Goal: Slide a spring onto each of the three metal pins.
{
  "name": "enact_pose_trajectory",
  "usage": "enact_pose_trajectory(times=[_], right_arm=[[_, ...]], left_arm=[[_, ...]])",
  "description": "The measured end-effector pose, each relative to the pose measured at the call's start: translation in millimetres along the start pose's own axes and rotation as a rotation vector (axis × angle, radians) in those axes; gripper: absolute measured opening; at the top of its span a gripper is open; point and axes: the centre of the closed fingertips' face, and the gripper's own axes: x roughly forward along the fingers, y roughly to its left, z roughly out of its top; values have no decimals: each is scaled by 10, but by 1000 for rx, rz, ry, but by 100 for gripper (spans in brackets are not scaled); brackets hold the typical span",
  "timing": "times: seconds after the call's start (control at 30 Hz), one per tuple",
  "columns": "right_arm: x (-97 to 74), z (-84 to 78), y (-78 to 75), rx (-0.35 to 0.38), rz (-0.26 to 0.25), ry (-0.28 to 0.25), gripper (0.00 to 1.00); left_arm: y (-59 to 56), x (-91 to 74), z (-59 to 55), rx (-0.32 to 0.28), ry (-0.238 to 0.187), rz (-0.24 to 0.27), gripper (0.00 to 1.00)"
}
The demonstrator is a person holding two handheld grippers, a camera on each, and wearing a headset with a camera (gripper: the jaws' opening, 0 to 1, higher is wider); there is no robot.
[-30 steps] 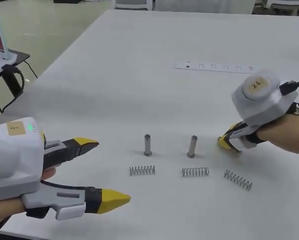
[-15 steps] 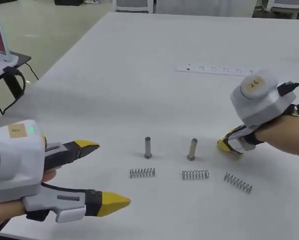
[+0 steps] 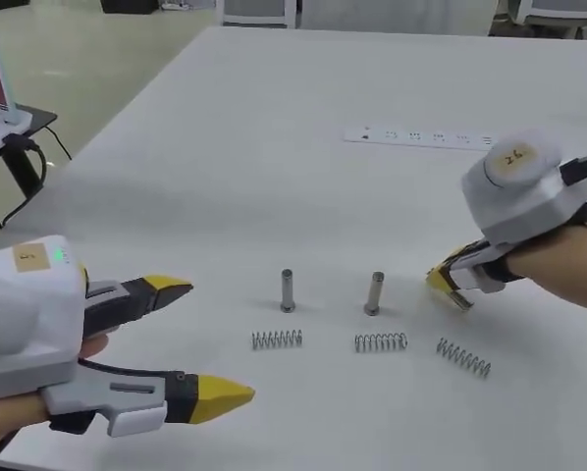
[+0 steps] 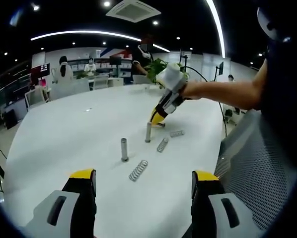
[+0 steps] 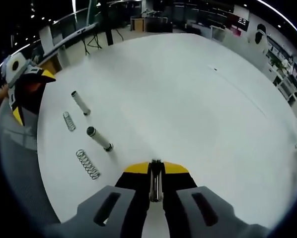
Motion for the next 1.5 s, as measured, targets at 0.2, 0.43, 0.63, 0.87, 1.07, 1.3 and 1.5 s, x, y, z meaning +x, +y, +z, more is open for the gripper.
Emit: enact_pose_trajectory(times=[0.2, 0.43, 0.63, 0.87, 1.07, 1.3, 1.5], right_arm=[[-106, 2, 15, -5, -9, -17, 5], [-207, -5, 34, 2, -15, -41, 5], [-287, -19, 45, 4, -23, -57, 5], [-346, -62, 52, 10, -28, -66, 6], [-367, -97, 39, 26, -29, -73, 6], [-378, -117, 40, 19, -27, -76, 6], [-383, -130, 41, 4, -21, -72, 6]], left_arm=[[-3, -3, 7, 5, -2, 0, 75], [-9, -7, 15, 12, -2, -1, 75], [-11, -8, 26, 16, -5, 0, 75], [-18, -12, 32, 21, -4, -1, 75], [-26, -8, 24, 25, 4, -3, 75], [-20, -20, 35, 34, 9, 4, 75], [-22, -33, 36, 37, 12, 11, 75]])
